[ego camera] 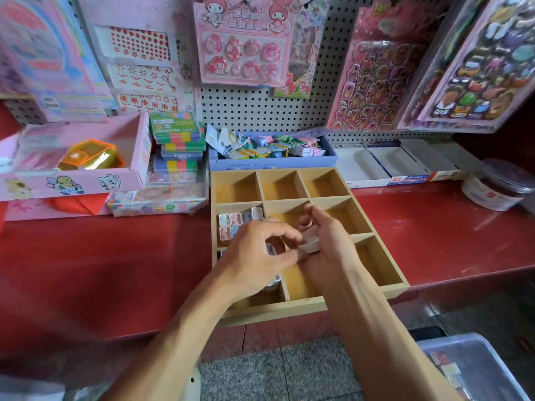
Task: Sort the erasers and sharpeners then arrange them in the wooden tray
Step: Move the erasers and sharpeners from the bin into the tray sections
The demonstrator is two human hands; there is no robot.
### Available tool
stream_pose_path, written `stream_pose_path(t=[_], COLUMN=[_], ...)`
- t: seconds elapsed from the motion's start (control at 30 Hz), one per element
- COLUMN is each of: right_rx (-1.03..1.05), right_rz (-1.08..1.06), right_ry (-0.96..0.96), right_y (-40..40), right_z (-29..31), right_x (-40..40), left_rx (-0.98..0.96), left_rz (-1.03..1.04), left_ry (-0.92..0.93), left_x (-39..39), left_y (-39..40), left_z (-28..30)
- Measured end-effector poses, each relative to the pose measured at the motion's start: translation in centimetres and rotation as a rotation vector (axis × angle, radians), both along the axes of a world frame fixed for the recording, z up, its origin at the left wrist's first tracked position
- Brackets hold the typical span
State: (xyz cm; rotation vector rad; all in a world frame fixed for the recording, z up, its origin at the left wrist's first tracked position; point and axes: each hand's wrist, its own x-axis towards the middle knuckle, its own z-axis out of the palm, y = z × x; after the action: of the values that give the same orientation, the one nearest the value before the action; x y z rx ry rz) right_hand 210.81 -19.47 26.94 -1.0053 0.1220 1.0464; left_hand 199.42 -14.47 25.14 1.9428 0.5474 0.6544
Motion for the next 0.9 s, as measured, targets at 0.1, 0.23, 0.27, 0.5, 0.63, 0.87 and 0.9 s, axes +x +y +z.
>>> stream_pose_path(t=[0.1,0.23,0.27,0.5,0.63,0.87,0.9], right_rx=[-0.001,0.008,0.011,-0.309,-0.269,-0.239,-0.211], right_rz=[-0.002,-0.017,-0.017,0.081,0.363,0.336,0.305], right_ry=[0.008,-0.006,-0.02,-0.734,-0.923,-0.975,-0.938], right_y=[0.1,0.2,0.1,-2.9,-3.9,-3.1,-2.9], right_z=[0.0,0.0,0.0,-0.7,0.3,-0.1,-0.3], right_x=[0.1,0.5,0.6,2.3,1.4,0.5,0.3], left_rx=[-0.017,-0.01,0.005,0.15,0.161,0.147,0.145], left_rz=[-0.023,-0.027,-0.018,0.139,0.124,0.183,0.213], left_ry=[0.003,0.003,0.006,0.04,0.076,0.07,0.058], left_x=[0.0,-0.1,-0.1,-1.3,-1.4,-1.2,-1.0], left_y=[0.3,0.2,0.2,1.7,1.9,1.7,1.7], left_z=[0.2,0.4,0.4,0.7,0.9,1.0,1.0])
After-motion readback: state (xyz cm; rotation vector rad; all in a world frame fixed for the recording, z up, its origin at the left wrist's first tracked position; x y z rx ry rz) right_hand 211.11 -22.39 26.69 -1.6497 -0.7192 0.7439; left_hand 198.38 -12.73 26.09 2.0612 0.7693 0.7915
